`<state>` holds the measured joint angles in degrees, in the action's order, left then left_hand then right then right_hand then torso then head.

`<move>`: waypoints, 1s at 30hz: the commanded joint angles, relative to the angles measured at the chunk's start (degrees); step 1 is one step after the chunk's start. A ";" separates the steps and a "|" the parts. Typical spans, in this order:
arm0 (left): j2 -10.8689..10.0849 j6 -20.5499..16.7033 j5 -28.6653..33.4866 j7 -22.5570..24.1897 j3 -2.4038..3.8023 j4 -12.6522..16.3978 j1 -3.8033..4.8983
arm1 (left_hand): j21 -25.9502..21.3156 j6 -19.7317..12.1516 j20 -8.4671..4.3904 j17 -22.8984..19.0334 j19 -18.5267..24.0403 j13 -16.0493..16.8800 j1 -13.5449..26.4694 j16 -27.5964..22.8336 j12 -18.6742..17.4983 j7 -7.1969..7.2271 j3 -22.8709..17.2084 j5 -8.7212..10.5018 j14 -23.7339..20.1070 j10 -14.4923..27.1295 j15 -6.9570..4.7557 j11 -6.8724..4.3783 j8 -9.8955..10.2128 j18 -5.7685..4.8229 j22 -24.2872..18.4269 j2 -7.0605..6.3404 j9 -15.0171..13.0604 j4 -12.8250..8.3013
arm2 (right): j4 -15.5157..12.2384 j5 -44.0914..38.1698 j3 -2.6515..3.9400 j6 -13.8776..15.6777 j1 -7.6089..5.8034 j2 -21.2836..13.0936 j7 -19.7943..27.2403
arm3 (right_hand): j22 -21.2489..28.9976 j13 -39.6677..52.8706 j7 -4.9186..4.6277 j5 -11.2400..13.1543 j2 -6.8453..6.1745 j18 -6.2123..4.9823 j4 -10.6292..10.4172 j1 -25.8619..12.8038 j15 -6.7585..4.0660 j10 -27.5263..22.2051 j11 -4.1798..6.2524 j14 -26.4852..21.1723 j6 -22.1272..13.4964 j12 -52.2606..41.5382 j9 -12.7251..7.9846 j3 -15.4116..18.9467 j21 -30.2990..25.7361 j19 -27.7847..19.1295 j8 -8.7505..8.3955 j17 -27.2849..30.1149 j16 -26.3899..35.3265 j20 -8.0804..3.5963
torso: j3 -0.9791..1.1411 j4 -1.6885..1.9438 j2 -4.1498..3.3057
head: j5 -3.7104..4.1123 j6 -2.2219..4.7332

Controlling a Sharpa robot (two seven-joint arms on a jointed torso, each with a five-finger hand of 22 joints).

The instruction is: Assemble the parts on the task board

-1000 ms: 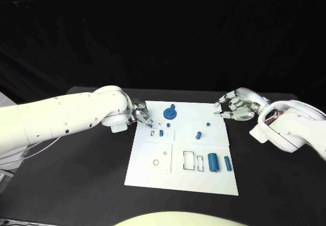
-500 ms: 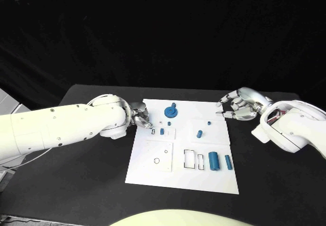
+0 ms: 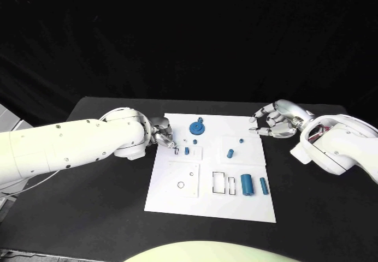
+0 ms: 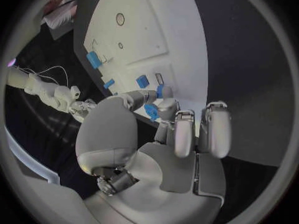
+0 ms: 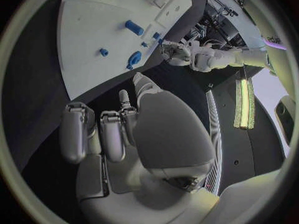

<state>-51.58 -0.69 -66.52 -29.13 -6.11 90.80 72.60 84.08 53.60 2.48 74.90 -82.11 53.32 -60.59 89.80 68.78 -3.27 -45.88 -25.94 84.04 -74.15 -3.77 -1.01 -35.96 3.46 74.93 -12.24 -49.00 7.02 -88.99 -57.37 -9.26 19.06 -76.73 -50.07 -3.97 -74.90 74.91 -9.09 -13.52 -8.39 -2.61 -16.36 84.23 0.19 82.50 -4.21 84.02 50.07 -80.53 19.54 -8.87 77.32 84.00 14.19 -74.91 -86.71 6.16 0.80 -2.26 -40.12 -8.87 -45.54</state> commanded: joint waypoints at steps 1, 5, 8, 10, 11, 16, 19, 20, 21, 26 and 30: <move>0.12 4.30 3.24 1.00 0.12 -0.36 0.02 | 0.18 0.30 -0.09 14.96 -0.24 -0.07 -0.07 0.13 -0.02 -0.02 -11.24 -0.10 5.91 -0.27 -0.37 -0.07 -0.13 -0.69 4.65 0.79 -0.01 -10.87 | -0.01 -0.30 0.00 -0.76 0.04 0.03 0.28 | -6.85 6.98 0.04 -0.21 -0.28 -0.38 0.04 -0.10 -0.32 -0.29 0.06 4.16 -0.27 0.18 0.06 -0.40 -0.32 0.03 0.25 -7.90 0.24 -0.34 | 0.04 0.02 0.06 | 0.12 -0.17; 0.43 5.85 4.88 1.05 0.20 -0.96 0.02 | 0.08 0.29 -0.11 14.89 -0.09 -0.22 -0.08 0.09 -0.13 -0.01 -11.30 -0.05 5.89 -0.19 -0.38 -0.07 -0.07 -0.64 4.46 0.80 0.04 -10.90 | 0.01 -0.30 0.00 -0.76 0.06 0.08 0.29 | -6.85 6.98 0.04 -0.21 -0.28 -0.38 0.04 -0.10 -0.32 -0.29 0.06 4.16 -0.27 0.18 0.06 -0.40 -0.32 0.03 0.25 -7.90 0.24 -0.34 | 0.01 0.09 0.04 | 0.21 -0.27; 0.65 6.17 5.07 1.07 0.21 -1.26 0.03 | 0.08 0.29 -0.11 14.89 -0.09 -0.22 -0.08 0.09 -0.13 -0.01 -11.30 -0.05 5.89 -0.19 -0.38 -0.07 -0.07 -0.64 4.46 0.80 0.04 -10.90 | 0.01 -0.30 0.00 -0.77 0.07 0.13 0.31 | -6.85 6.98 0.04 -0.21 -0.28 -0.38 0.04 -0.10 -0.32 -0.29 0.06 4.16 -0.27 0.18 0.06 -0.40 -0.32 0.03 0.25 -7.90 0.24 -0.34 | 0.01 0.07 0.08 | 0.20 -0.33; 0.73 6.26 4.94 1.10 0.22 -1.41 0.03 | 0.05 0.29 -0.12 14.87 -0.06 -0.24 -0.07 0.08 -0.16 -0.01 -11.32 -0.01 5.88 -0.18 -0.39 -0.07 -0.04 -0.63 4.42 0.82 0.07 -10.90 | 0.03 -0.30 0.00 -0.77 0.07 0.16 0.30 | -6.85 6.98 0.04 -0.21 -0.28 -0.38 0.04 -0.10 -0.32 -0.29 0.06 4.16 -0.27 0.18 0.06 -0.40 -0.32 0.03 0.25 -7.90 0.24 -0.34 | 0.02 0.03 0.08 | 0.18 -0.35; 0.78 6.28 4.79 1.13 0.22 -1.50 0.03 | 0.05 0.29 -0.12 14.87 -0.06 -0.24 -0.07 0.08 -0.16 -0.01 -11.32 -0.01 5.88 -0.18 -0.39 -0.07 -0.04 -0.63 4.42 0.82 0.07 -10.90 | 0.03 -0.30 0.00 -0.77 0.07 0.17 0.30 | -6.85 6.98 0.04 -0.21 -0.28 -0.38 0.04 -0.10 -0.32 -0.29 0.06 4.16 -0.27 0.18 0.06 -0.40 -0.32 0.03 0.25 -7.90 0.24 -0.34 | 0.02 0.03 0.08 | 0.18 -0.35; 1.12 6.06 4.16 1.39 0.23 -2.02 0.03 | 0.01 0.28 -0.12 14.87 -0.01 -0.21 -0.06 0.08 -0.15 -0.01 -11.33 0.01 5.88 -0.19 -0.39 -0.07 -0.02 -0.61 4.35 0.82 0.09 -10.89 | 0.02 -0.30 0.00 -0.77 0.08 0.21 0.29 | -6.85 6.98 0.04 -0.21 -0.28 -0.38 0.04 -0.10 -0.32 -0.29 0.06 4.16 -0.27 0.18 0.06 -0.40 -0.32 0.03 0.25 -7.90 0.24 -0.34 | 0.03 0.10 0.11 | 0.17 -0.48; 1.32 5.84 3.71 1.50 0.23 -2.21 0.03 | 0.01 0.28 -0.12 14.87 -0.01 -0.21 -0.06 0.08 -0.15 -0.01 -11.33 0.01 5.88 -0.19 -0.39 -0.07 -0.02 -0.61 4.35 0.82 0.09 -10.89 | 0.01 -0.30 0.00 -0.78 0.08 0.20 0.28 | -6.85 6.98 0.04 -0.21 -0.28 -0.38 0.04 -0.10 -0.32 -0.29 0.06 4.16 -0.27 0.18 0.06 -0.40 -0.32 0.03 0.25 -7.90 0.24 -0.34 | 0.01 0.07 0.06 | 0.20 -0.44; 1.40 5.75 3.55 1.56 0.23 -2.28 0.03 | 0.03 0.29 -0.13 14.88 -0.03 -0.28 -0.05 0.09 -0.21 -0.02 -11.35 0.06 5.89 -0.16 -0.39 -0.07 0.02 -0.62 4.38 0.82 0.12 -10.89 | 0.00 -0.30 0.00 -0.77 0.08 0.20 0.27 | -6.85 6.98 0.04 -0.21 -0.28 -0.38 0.04 -0.10 -0.32 -0.29 0.06 4.16 -0.27 0.18 0.06 -0.40 -0.32 0.03 0.25 -7.90 0.24 -0.34 | 0.01 0.07 0.06 | 0.21 -0.43; 1.46 5.69 3.46 1.58 0.23 -2.31 0.03 | 0.03 0.29 -0.13 14.88 -0.03 -0.28 -0.05 0.09 -0.21 -0.02 -11.35 0.06 5.89 -0.16 -0.39 -0.07 0.02 -0.62 4.38 0.82 0.12 -10.89 | 0.00 -0.30 0.00 -0.77 0.08 0.19 0.26 | -6.85 6.98 0.04 -0.21 -0.28 -0.38 0.04 -0.10 -0.32 -0.29 0.06 4.16 -0.27 0.18 0.06 -0.40 -0.32 0.03 0.25 -7.90 0.24 -0.34 | 0.01 0.05 0.05 | 0.20 -0.40; 1.69 5.57 3.18 1.69 0.23 -2.42 0.03 | 0.03 0.29 -0.13 14.88 -0.03 -0.28 -0.05 0.09 -0.21 -0.02 -11.35 0.06 5.89 -0.16 -0.39 -0.07 0.02 -0.62 4.38 0.82 0.12 -10.89 | -0.01 -0.30 0.00 -0.79 0.08 0.15 0.24 | -6.85 6.98 0.04 -0.21 -0.28 -0.38 0.04 -0.10 -0.32 -0.29 0.06 4.16 -0.27 0.18 0.06 -0.40 -0.32 0.03 0.25 -7.90 0.24 -0.34 | 0.03 0.04 0.06 | 0.20 -0.48; 1.81 5.64 3.13 1.81 0.23 -2.37 0.03 | 0.03 0.29 -0.13 14.88 -0.03 -0.28 -0.05 0.09 -0.21 -0.02 -11.35 0.06 5.89 -0.16 -0.39 -0.07 0.02 -0.62 4.38 0.82 0.12 -10.89 | -0.02 -0.30 0.00 -0.84 0.08 0.12 0.22 | -6.85 6.98 0.04 -0.21 -0.28 -0.38 0.04 -0.10 -0.32 -0.29 0.06 4.16 -0.27 0.18 0.06 -0.40 -0.32 0.03 0.25 -7.90 0.24 -0.34 | 0.06 0.07 0.07 | 0.20 -0.53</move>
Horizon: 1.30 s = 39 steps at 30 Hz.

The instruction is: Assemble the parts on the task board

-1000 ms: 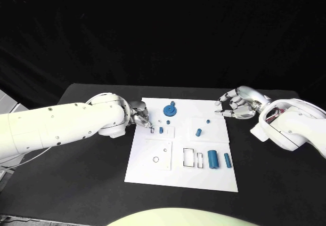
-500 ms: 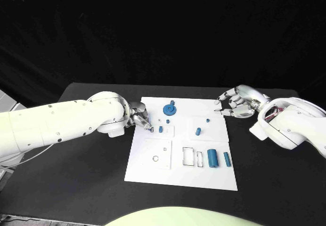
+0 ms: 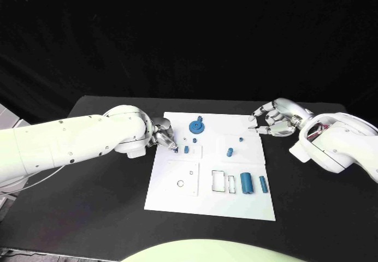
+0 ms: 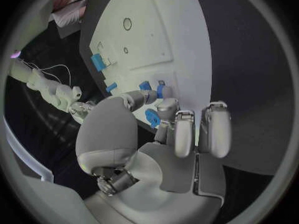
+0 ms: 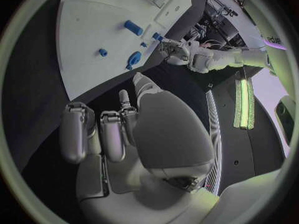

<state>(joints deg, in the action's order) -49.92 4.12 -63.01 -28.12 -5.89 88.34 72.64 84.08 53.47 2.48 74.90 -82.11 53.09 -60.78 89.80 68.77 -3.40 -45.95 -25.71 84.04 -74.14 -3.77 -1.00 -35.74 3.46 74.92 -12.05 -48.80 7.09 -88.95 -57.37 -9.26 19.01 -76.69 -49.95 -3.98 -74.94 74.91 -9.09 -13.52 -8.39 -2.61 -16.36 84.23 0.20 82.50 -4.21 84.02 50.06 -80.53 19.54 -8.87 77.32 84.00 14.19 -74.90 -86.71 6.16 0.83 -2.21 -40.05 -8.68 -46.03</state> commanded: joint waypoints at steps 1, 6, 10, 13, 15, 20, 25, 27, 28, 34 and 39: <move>0.16 0.83 -0.38 0.83 0.01 0.11 -0.01 | 0.04 0.42 -0.13 14.88 -0.03 -0.05 0.14 0.09 -0.20 0.11 -11.28 -0.17 5.89 -0.17 -0.40 -0.08 -0.21 -0.62 4.39 0.63 -0.08 -10.96 | -0.05 -0.30 0.00 -0.80 0.03 0.00 0.23 | -6.82 6.98 0.04 -0.21 -0.28 -0.38 0.04 -0.10 -0.32 -0.29 0.06 4.16 -0.27 0.18 0.06 -0.40 -0.32 0.03 0.25 -7.91 0.24 -0.34 | 0.02 0.02 0.00 | 0.02 -0.04; 0.22 0.81 -0.39 0.84 0.01 0.33 -0.01 | 0.06 0.44 -0.15 14.99 -0.05 -0.07 0.15 0.15 -0.24 0.12 -11.31 -0.08 5.93 -0.16 -0.41 -0.08 -0.14 -0.63 4.43 0.63 -0.01 -10.97 | -0.05 -0.30 0.00 -0.86 0.04 -0.01 0.22 | -6.82 6.98 0.04 -0.21 -0.28 -0.38 0.04 -0.10 -0.32 -0.29 0.06 4.16 -0.27 0.18 0.06 -0.40 -0.32 0.03 0.25 -7.91 0.24 -0.34 | -0.01 0.01 0.01 | 0.05 -0.02; 0.23 1.19 -0.40 0.73 0.01 0.35 -0.01 | 0.06 0.44 -0.15 14.99 -0.05 -0.07 0.15 0.15 -0.24 0.12 -11.31 -0.08 5.93 -0.16 -0.41 -0.08 -0.14 -0.63 4.43 0.63 -0.01 -10.97 | -0.05 -0.30 0.00 -0.93 0.04 -0.02 0.21 | -6.89 6.98 0.04 -0.23 -0.36 -0.36 0.03 -0.08 -0.34 -0.25 0.07 4.19 -0.33 0.15 0.05 -0.60 -0.26 0.09 0.39 -8.02 0.21 -0.36 | -0.02 0.04 0.02 | 0.06 -0.07; 0.16 1.70 -0.40 0.59 0.01 0.38 -0.01 | 0.06 0.44 -0.15 14.99 -0.05 -0.07 0.15 0.15 -0.24 0.12 -11.31 -0.08 5.93 -0.16 -0.41 -0.08 -0.14 -0.63 4.43 0.63 -0.01 -10.97 | -0.04 -0.30 0.00 -0.99 0.04 -0.05 0.18 | -6.89 6.98 0.04 -0.23 -0.36 -0.36 0.03 -0.08 -0.34 -0.25 0.07 4.19 -0.33 0.15 0.05 -0.60 -0.26 0.09 0.39 -8.02 0.21 -0.36 | -0.03 0.05 0.00 | 0.05 -0.13; 0.13 2.03 -0.40 0.49 0.00 0.39 -0.01 | 0.06 0.47 -0.16 15.05 -0.06 0.04 0.15 0.18 -0.19 0.12 -11.33 -0.06 5.94 -0.22 -0.41 -0.09 -0.11 -0.64 4.45 0.61 0.03 -10.99 | -0.02 -0.30 0.00 -1.03 0.04 -0.05 0.17 | -6.89 6.98 0.04 -0.23 -0.36 -0.36 0.03 -0.08 -0.34 -0.25 0.07 4.19 -0.33 0.15 0.05 -0.60 -0.26 0.09 0.39 -8.02 0.21 -0.36 | -0.03 0.08 0.00 | 0.02 -0.14; 0.10 2.78 -0.40 0.22 0.00 0.35 -0.01 | 0.05 0.49 -0.17 15.10 -0.05 0.30 0.15 0.20 -0.04 0.14 -11.33 -0.05 5.96 -0.34 -0.42 -0.10 -0.09 -0.63 4.43 0.56 0.06 -11.03 | 0.01 -0.30 0.00 -1.14 0.07 -0.01 0.16 | -6.89 6.98 0.04 -0.23 -0.36 -0.36 0.03 -0.08 -0.34 -0.25 0.07 4.19 -0.33 0.15 0.05 -0.60 -0.26 0.09 0.39 -8.02 0.21 -0.36 | -0.04 0.07 0.02 | -0.02 -0.12; 0.11 2.93 -0.45 0.05 0.00 0.27 -0.01 | 0.05 0.49 -0.17 15.10 -0.05 0.30 0.15 0.20 -0.04 0.14 -11.33 -0.05 5.96 -0.34 -0.42 -0.10 -0.09 -0.63 4.43 0.56 0.06 -11.03 | 0.02 -0.30 -0.01 -1.18 0.09 -0.01 0.17 | -6.89 6.98 0.04 -0.23 -0.36 -0.36 0.03 -0.08 -0.34 -0.25 0.07 4.19 -0.33 0.15 0.05 -0.60 -0.26 0.09 0.39 -8.02 0.21 -0.36 | -0.06 0.01 0.01 | -0.15 -0.17; 0.11 2.96 -0.47 0.02 0.00 0.22 -0.01 | 0.08 0.52 -0.17 15.10 -0.08 0.36 0.15 0.20 -0.01 0.15 -11.32 -0.06 5.96 -0.38 -0.42 -0.11 -0.08 -0.64 4.47 0.51 0.08 -11.07 | 0.02 -0.30 -0.01 -1.18 0.10 -0.01 0.16 | -6.89 6.98 0.04 -0.23 -0.36 -0.36 0.03 -0.08 -0.34 -0.25 0.07 4.19 -0.33 0.15 0.05 -0.60 -0.26 0.09 0.39 -8.02 0.21 -0.36 | -0.05 0.02 0.02 | -0.17 -0.20; 0.11 2.94 -0.48 0.00 0.00 0.19 -0.01 | 0.08 0.52 -0.17 15.10 -0.08 0.36 0.15 0.20 -0.01 0.15 -11.32 -0.06 5.96 -0.38 -0.42 -0.11 -0.08 -0.64 4.47 0.51 0.08 -11.07 | 0.02 -0.30 -0.01 -1.18 0.10 -0.02 0.17 | -6.89 6.98 0.04 -0.23 -0.36 -0.36 0.03 -0.08 -0.34 -0.25 0.07 4.19 -0.33 0.15 0.05 -0.60 -0.26 0.09 0.39 -8.02 0.21 -0.36 | -0.05 0.03 0.01 | -0.18 -0.22; 0.09 2.67 -0.85 -0.10 0.00 0.04 -0.01 | 0.08 0.55 -0.18 15.10 -0.07 0.38 0.14 0.20 -0.01 0.16 -11.32 -0.07 5.96 -0.40 -0.42 -0.12 -0.07 -0.64 4.47 0.48 0.10 -11.09 | 0.00 -0.30 -0.01 -1.19 0.12 -0.01 0.17 | -6.89 6.98 0.04 -0.23 -0.36 -0.36 0.03 -0.08 -0.34 -0.25 0.07 4.19 -0.33 0.15 0.05 -0.60 -0.26 0.09 0.39 -8.02 0.21 -0.36 | -0.02 0.05 -0.01 | -0.01 -0.30; 0.36 3.02 -0.97 -0.25 0.00 -0.13 -0.01 | 0.05 0.60 -0.19 15.10 -0.04 0.40 0.14 0.20 0.00 0.17 -11.32 -0.07 5.96 -0.42 -0.43 -0.12 -0.05 -0.63 4.43 0.45 0.13 -11.11 | -0.19 -0.30 -0.01 -1.11 0.12 -0.02 0.19 | -6.89 6.98 0.04 -0.23 -0.36 -0.36 0.03 -0.08 -0.34 -0.25 0.07 4.19 -0.33 0.15 0.05 -0.60 -0.26 0.09 0.39 -8.02 0.21 -0.36 | -0.03 0.03 -0.03 | -0.01 -0.27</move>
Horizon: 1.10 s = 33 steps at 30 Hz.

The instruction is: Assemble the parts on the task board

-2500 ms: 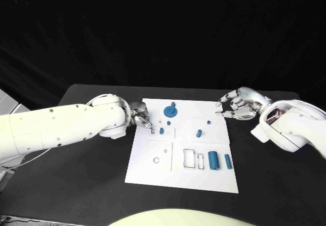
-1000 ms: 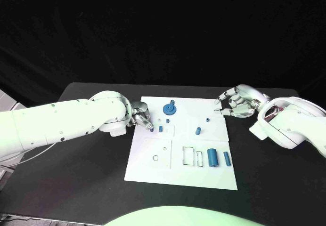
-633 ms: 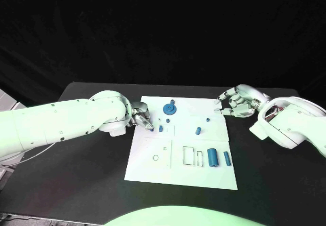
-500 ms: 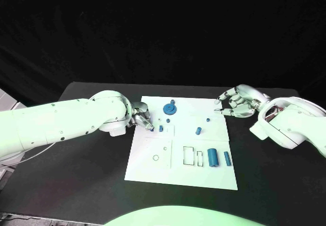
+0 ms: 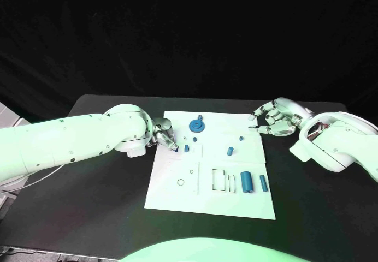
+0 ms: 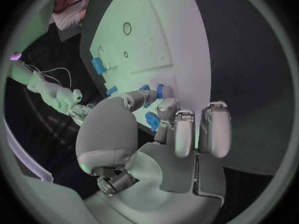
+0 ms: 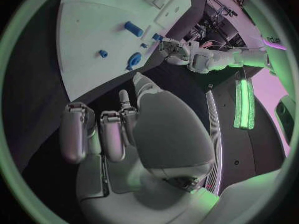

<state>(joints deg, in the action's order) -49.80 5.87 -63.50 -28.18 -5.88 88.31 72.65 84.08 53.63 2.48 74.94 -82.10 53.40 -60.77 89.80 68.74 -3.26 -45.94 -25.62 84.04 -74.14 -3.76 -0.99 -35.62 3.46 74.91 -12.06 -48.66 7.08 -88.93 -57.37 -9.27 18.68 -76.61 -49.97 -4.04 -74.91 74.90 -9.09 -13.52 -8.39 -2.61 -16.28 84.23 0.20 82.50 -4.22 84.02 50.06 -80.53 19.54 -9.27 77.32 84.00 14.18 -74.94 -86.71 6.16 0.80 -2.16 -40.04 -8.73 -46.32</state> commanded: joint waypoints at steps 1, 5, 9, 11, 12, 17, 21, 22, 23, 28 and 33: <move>0.37 1.53 -0.49 -0.28 -0.01 -0.17 -0.01 | 0.06 0.45 -0.19 15.06 -0.04 0.10 0.14 0.20 0.04 0.03 -11.33 -0.15 5.96 -0.42 -0.44 -0.13 -0.18 -0.64 4.44 0.45 -0.01 -11.10 | -0.29 -0.30 0.00 -0.75 0.04 0.01 0.26 | -6.89 6.95 0.04 -0.21 -0.41 -0.37 -0.07 -0.11 -0.34 -0.27 0.07 4.18 -0.35 0.18 0.05 -0.28 -0.32 0.08 0.46 -7.93 0.25 -0.37 | 0.01 0.00 -0.04 | 0.08 0.04; 0.90 2.65 -0.37 -0.81 -0.02 -0.44 0.00 | -0.01 0.47 -0.19 15.06 0.04 0.02 0.14 0.20 -0.02 0.03 -11.34 -0.15 5.96 -0.39 -0.44 -0.13 -0.16 -0.61 4.32 0.45 0.02 -11.10 | -0.49 -0.30 0.00 -0.76 0.04 0.07 0.27 | -6.89 6.95 0.04 -0.21 -0.41 -0.37 -0.07 -0.11 -0.34 -0.27 0.07 4.18 -0.35 0.18 0.05 -0.28 -0.32 0.08 0.46 -7.93 0.25 -0.37 | 0.06 -0.03 0.00 | 0.10 -0.04; 1.31 3.86 -0.01 -1.62 -0.03 -0.76 0.02 | -0.01 0.48 -0.20 15.06 0.05 0.02 0.15 0.20 -0.02 0.03 -11.33 -0.15 5.96 -0.40 -0.44 -0.13 -0.15 -0.60 4.31 0.44 0.03 -11.09 | -0.53 -0.30 0.00 -0.75 0.04 0.04 0.24 | -6.89 6.95 0.04 -0.21 -0.41 -0.37 -0.07 -0.11 -0.34 -0.27 0.07 4.18 -0.35 0.18 0.05 -0.28 -0.32 0.08 0.46 -7.93 0.25 -0.37 | 0.04 -0.04 0.01 | 0.01 -0.11; 1.53 4.56 0.44 -2.10 -0.03 -0.95 0.03 | -0.03 0.48 -0.20 15.06 0.07 0.01 0.16 0.20 -0.03 0.02 -11.33 -0.15 5.96 -0.40 -0.44 -0.13 -0.14 -0.60 4.29 0.44 0.04 -11.08 | -0.55 -0.30 0.00 -0.75 0.04 0.01 0.24 | -6.89 6.95 0.04 -0.21 -0.41 -0.37 -0.07 -0.11 -0.34 -0.27 0.07 4.18 -0.35 0.18 0.05 -0.28 -0.32 0.08 0.46 -7.93 0.25 -0.37 | 0.04 -0.05 0.03 | 0.02 -0.11; 1.65 4.84 0.66 -2.31 -0.04 -1.03 0.04 | -0.03 0.48 -0.20 15.06 0.07 0.01 0.16 0.20 -0.03 0.02 -11.33 -0.15 5.96 -0.40 -0.44 -0.13 -0.14 -0.60 4.29 0.44 0.04 -11.08 | -0.55 -0.30 0.00 -0.76 0.04 -0.01 0.24 | -6.89 6.95 0.04 -0.21 -0.41 -0.37 -0.07 -0.11 -0.34 -0.27 0.07 4.18 -0.35 0.18 0.05 -0.28 -0.32 0.08 0.46 -7.93 0.25 -0.37 | 0.04 -0.06 0.03 | 0.02 -0.13; 2.31 5.81 1.24 -2.89 -0.04 -1.34 0.07 | -0.05 0.50 -0.20 15.06 0.10 0.10 0.19 0.20 0.02 0.01 -11.30 -0.14 5.96 -0.45 -0.44 -0.13 -0.12 -0.59 4.25 0.43 0.07 -11.05 | -0.59 -0.30 0.00 -0.74 0.05 -0.07 0.23 | -6.89 6.95 0.04 -0.21 -0.41 -0.37 -0.07 -0.11 -0.34 -0.27 0.07 4.18 -0.35 0.18 0.05 -0.28 -0.32 0.08 0.46 -7.93 0.25 -0.37 | 0.05 -0.07 0.00 | 0.01 -0.26; 2.66 6.38 1.48 -3.07 -0.05 -1.45 0.09 | -0.06 0.51 -0.20 15.06 0.11 0.23 0.21 0.20 0.09 0.01 -11.28 -0.13 5.96 -0.51 -0.44 -0.13 -0.11 -0.59 4.25 0.42 0.08 -11.04 | -0.62 -0.30 0.00 -0.75 0.05 -0.11 0.22 | -6.89 6.95 0.04 -0.21 -0.41 -0.37 -0.07 -0.11 -0.34 -0.27 0.07 4.18 -0.35 0.18 0.05 -0.28 -0.32 0.08 0.46 -7.93 0.25 -0.37 | 0.07 -0.09 -0.02 | 0.02 -0.35; 2.73 6.53 1.54 -3.11 -0.05 -1.47 0.10 | -0.06 0.53 -0.21 15.06 0.11 0.36 0.23 0.20 0.16 0.01 -11.26 -0.14 5.96 -0.57 -0.44 -0.12 -0.10 -0.59 4.25 0.40 0.09 -11.04 | -0.62 -0.30 0.00 -0.75 0.04 -0.12 0.22 | -6.89 6.95 0.04 -0.21 -0.41 -0.37 -0.07 -0.11 -0.34 -0.27 0.07 4.18 -0.35 0.18 0.05 -0.28 -0.32 0.08 0.46 -7.93 0.25 -0.37 | 0.06 -0.08 -0.02 | 0.04 -0.36; 2.79 6.64 1.58 -3.14 -0.06 -1.49 0.10 | -0.06 0.55 -0.21 15.06 0.11 0.54 0.26 0.20 0.27 0.01 -11.24 -0.15 5.96 -0.66 -0.43 -0.12 -0.10 -0.59 4.25 0.38 0.10 -11.03 | -0.63 -0.30 0.00 -0.74 0.04 -0.14 0.21 | -6.89 6.95 0.04 -0.21 -0.41 -0.37 -0.07 -0.11 -0.34 -0.27 0.07 4.18 -0.35 0.18 0.05 -0.28 -0.32 0.08 0.46 -7.93 0.25 -0.37 | 0.05 -0.07 -0.04 | 0.10 -0.41; 2.99 6.31 1.71 -3.28 -0.12 -1.67 0.12 | -0.04 0.68 -0.20 15.06 0.09 0.94 0.45 0.20 0.51 0.02 -11.06 -0.23 5.96 -0.93 -0.41 -0.12 -0.08 -0.61 4.30 0.24 0.17 -10.96 | -0.70 -0.30 0.00 -0.72 0.04 -0.23 0.18 | -6.89 6.95 0.04 -0.21 -0.41 -0.37 -0.07 -0.11 -0.34 -0.27 0.07 4.18 -0.35 0.18 0.05 -0.28 -0.32 0.08 0.46 -7.93 0.25 -0.37 | 0.05 -0.03 0.01 | 0.13 -0.39; 3.16 4.76 2.09 -3.45 -0.16 -1.95 0.13 | -0.10 1.08 -0.15 15.06 0.10 1.64 1.58 0.20 0.94 0.21 -9.80 0.05 5.96 -1.75 -0.37 -0.22 -0.16 -0.63 4.33 0.36 0.29 -9.99 | -0.76 -0.30 0.00 -0.70 0.04 -0.30 0.17 | -6.89 6.95 0.04 -0.21 -0.41 -0.37 -0.07 -0.11 -0.34 -0.27 0.07 4.18 -0.35 0.18 0.05 -0.28 -0.32 0.08 0.46 -7.93 0.25 -0.37 | 0.03 -0.02 0.00 | 0.16 -0.36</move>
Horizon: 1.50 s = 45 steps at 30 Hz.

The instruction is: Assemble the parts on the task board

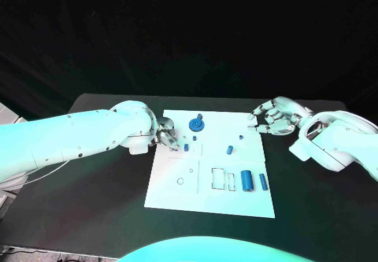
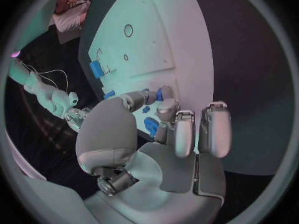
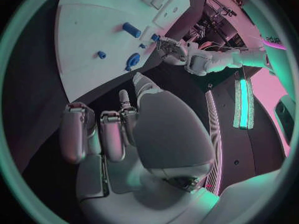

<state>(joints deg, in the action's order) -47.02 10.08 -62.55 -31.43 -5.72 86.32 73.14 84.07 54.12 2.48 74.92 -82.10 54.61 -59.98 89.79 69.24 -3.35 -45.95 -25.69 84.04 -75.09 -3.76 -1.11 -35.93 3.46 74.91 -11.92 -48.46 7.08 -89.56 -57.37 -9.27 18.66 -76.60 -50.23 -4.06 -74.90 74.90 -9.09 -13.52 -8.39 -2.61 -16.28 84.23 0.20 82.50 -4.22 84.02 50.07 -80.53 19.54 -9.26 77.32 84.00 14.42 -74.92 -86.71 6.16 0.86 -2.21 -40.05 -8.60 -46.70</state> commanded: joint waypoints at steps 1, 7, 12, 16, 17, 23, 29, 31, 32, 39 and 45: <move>0.41 0.20 1.22 -0.24 -0.32 0.00 -0.37 | -0.10 0.59 -0.15 15.08 0.10 0.42 0.79 0.21 0.44 0.31 -9.79 0.11 5.96 -0.81 -0.38 -0.10 0.16 -0.63 4.33 0.22 0.10 -10.00 | -0.15 -0.30 0.00 -0.68 0.02 -0.05 0.19 | -6.90 6.95 0.04 -0.21 -0.41 -0.37 -0.07 -0.11 -0.34 -0.28 0.07 4.18 -0.35 0.18 0.05 -0.28 -0.32 0.08 0.22 -7.94 0.25 -0.37 | -0.02 0.02 0.00 | 0.02 0.04; 0.57 -1.72 1.55 -0.41 -0.35 -0.24 -0.37 | -0.25 0.44 -0.19 15.08 0.10 0.53 1.88 0.21 0.37 0.61 -7.48 0.88 5.96 -1.23 -0.48 -0.28 -0.06 -0.64 4.30 0.52 0.02 -8.51 | -0.20 -0.30 0.00 -0.66 0.02 -0.12 0.18 | -6.90 6.95 0.04 -0.22 -0.44 -0.37 -0.05 -0.09 -0.35 -0.26 0.08 4.17 -0.38 0.17 0.04 -0.39 -0.35 0.08 0.29 -7.92 0.27 -0.38 | -0.04 0.02 -0.03 | 0.04 0.09; 0.70 -3.22 1.79 -0.59 -0.35 -0.59 -0.37 | -0.56 -0.04 -0.34 15.08 0.15 0.04 3.29 0.21 -0.12 1.04 -2.76 1.39 5.96 -1.11 -0.69 -0.54 -0.20 -0.61 4.08 0.49 0.05 -5.53 | -0.23 -0.30 0.00 -0.65 0.02 -0.15 0.18 | -6.88 6.90 0.04 -0.22 -0.45 -0.38 -0.06 -0.10 -0.35 -0.31 0.07 4.17 -0.39 0.23 0.04 -0.40 -0.39 0.07 0.30 -7.90 0.28 -0.38 | -0.04 0.02 -0.02 | 0.06 0.06; 0.71 -3.76 1.90 -0.88 -0.36 -0.90 -0.37 | -0.84 0.00 -0.44 15.03 0.20 -0.38 4.25 0.18 -0.47 1.11 1.31 1.39 5.94 -0.61 -0.76 -0.57 -0.02 -0.57 3.83 0.21 0.48 -2.55 | -0.24 -0.30 0.00 -0.63 0.02 -0.18 0.17 | -6.88 6.90 0.04 -0.22 -0.45 -0.38 -0.06 -0.10 -0.35 -0.31 0.07 4.17 -0.39 0.23 0.04 -0.40 -0.39 0.07 0.30 -7.90 0.28 -0.38 | -0.04 0.00 -0.03 | 0.10 0.08; 0.71 -3.76 1.91 -0.96 -0.36 -0.98 -0.37 | -0.92 0.02 -0.46 14.94 0.24 -0.46 4.37 0.13 -0.54 1.10 2.19 1.39 5.92 -0.50 -0.77 -0.56 0.03 -0.55 3.75 0.06 0.59 -1.98 | -0.24 -0.30 0.00 -0.63 0.02 -0.19 0.17 | -6.88 6.90 0.04 -0.22 -0.45 -0.38 -0.06 -0.10 -0.35 -0.31 0.07 4.17 -0.39 0.23 0.04 -0.40 -0.39 0.07 0.30 -7.90 0.28 -0.38 | -0.03 0.00 -0.03 | 0.10 0.08; 0.59 -3.55 1.94 -1.23 -0.35 -1.45 -0.37 | -1.08 0.30 -0.46 14.90 0.21 -0.36 4.86 0.11 -0.50 1.06 6.41 1.30 5.90 -0.27 -0.75 -0.50 0.31 -0.55 3.66 -0.80 1.18 0.92 | -0.25 -0.30 0.00 -0.81 0.02 -0.22 0.27 | -6.84 6.89 0.04 -0.21 -0.46 -0.39 -0.10 -0.17 -0.35 -0.31 0.07 4.16 -0.42 0.23 0.03 -0.42 -0.46 0.04 0.32 -7.85 0.31 -0.38 | -0.06 0.05 0.04 | 0.15 0.04; 0.48 -3.55 1.59 -1.24 -0.32 -1.72 -0.37 | -1.15 0.58 -0.48 14.97 0.17 -0.10 4.49 0.15 -0.34 1.05 9.88 1.34 5.92 -0.27 -0.74 -0.49 0.43 -0.54 3.65 -1.12 1.55 2.94 | -0.24 -0.30 0.00 -1.22 0.02 -0.23 0.41 | -6.82 6.83 0.02 -0.14 -0.59 -0.40 -0.24 -0.53 -0.33 -0.36 0.04 4.16 -0.50 0.29 0.01 -0.32 -0.52 0.03 0.35 -7.86 0.32 -0.38 | -0.09 0.05 0.06 | 0.16 0.14; 0.43 -3.52 1.51 -1.21 -0.30 -1.76 -0.37 | -1.15 0.71 -0.47 14.99 0.10 0.05 4.24 0.16 -0.25 1.04 11.84 1.34 5.93 -0.30 -0.73 -0.47 0.49 -0.56 3.71 -1.35 1.73 4.10 | -0.22 -0.30 0.00 -1.26 0.02 -0.23 0.44 | -6.80 6.84 0.02 -0.11 -0.61 -0.41 -0.27 -0.64 -0.33 -0.36 0.04 4.16 -0.52 0.29 0.01 -0.29 -0.56 0.01 0.36 -7.86 0.31 -0.38 | -0.10 0.04 0.05 | 0.15 0.17; 0.41 -3.48 1.48 -1.19 -0.27 -1.76 -0.37 | -1.18 0.75 -0.46 14.98 0.11 0.06 4.15 0.15 -0.25 1.04 12.67 1.33 5.93 -0.29 -0.73 -0.46 0.52 -0.56 3.69 -1.48 1.80 4.57 | -0.21 -0.30 0.00 -1.28 0.02 -0.23 0.45 | -6.80 6.84 0.02 -0.11 -0.61 -0.41 -0.27 -0.64 -0.33 -0.36 0.04 4.16 -0.52 0.29 0.01 -0.29 -0.56 0.01 0.36 -7.86 0.31 -0.38 | -0.10 0.03 0.04 | 0.13 0.19; 0.14 -3.47 1.45 -1.03 -0.18 -1.69 -0.38 | -1.22 1.00 -0.46 15.08 0.01 0.45 2.65 0.21 -0.05 1.01 18.97 1.98 5.96 -0.38 -0.70 -0.44 0.72 -0.57 3.80 -2.30 2.32 8.69 | -0.18 -0.30 0.00 -1.28 0.03 -0.24 0.48 | -6.80 6.84 0.02 -0.11 -0.61 -0.41 -0.27 -0.64 -0.33 -0.36 0.04 4.16 -0.52 0.29 0.01 -0.29 -0.56 0.01 0.36 -7.86 0.31 -0.38 | -0.10 0.06 0.01 | 0.21 0.23; -0.54 -5.45 1.88 0.27 0.63 -1.06 -0.39 | -1.61 0.82 -0.42 14.71 0.38 -0.37 2.37 0.00 -0.63 0.87 20.99 3.66 5.84 0.12 -0.64 -0.32 0.95 -0.44 3.27 -1.93 2.59 9.63 | -0.26 -0.27 0.00 -1.58 0.03 -0.31 0.72 | -6.77 6.82 0.02 -0.09 -0.62 -0.42 -0.30 -0.80 -0.32 -0.37 0.04 4.16 -0.54 0.31 0.01 -0.27 -0.62 -0.01 0.39 -7.87 0.32 -0.37 | -0.16 0.01 -0.04 | 0.44 0.28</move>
<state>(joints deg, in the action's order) -47.50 6.16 -61.01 -32.10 -5.23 84.94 72.72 82.71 54.69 2.26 74.91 -81.88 54.36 -57.18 89.79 68.92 -2.34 -25.11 -22.18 84.05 -75.22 -4.19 -1.32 -35.08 3.46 74.91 -13.76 -45.91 16.68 -89.70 -57.37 -9.27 18.18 -76.60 -50.50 -3.99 -74.92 74.90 -9.09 -13.52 -8.77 -2.61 -16.43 83.85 0.19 82.50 -4.22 84.02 50.07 -80.53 19.54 -9.42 77.05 84.00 14.63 -74.90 -86.71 6.16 0.74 -2.16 -40.03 -8.32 -46.46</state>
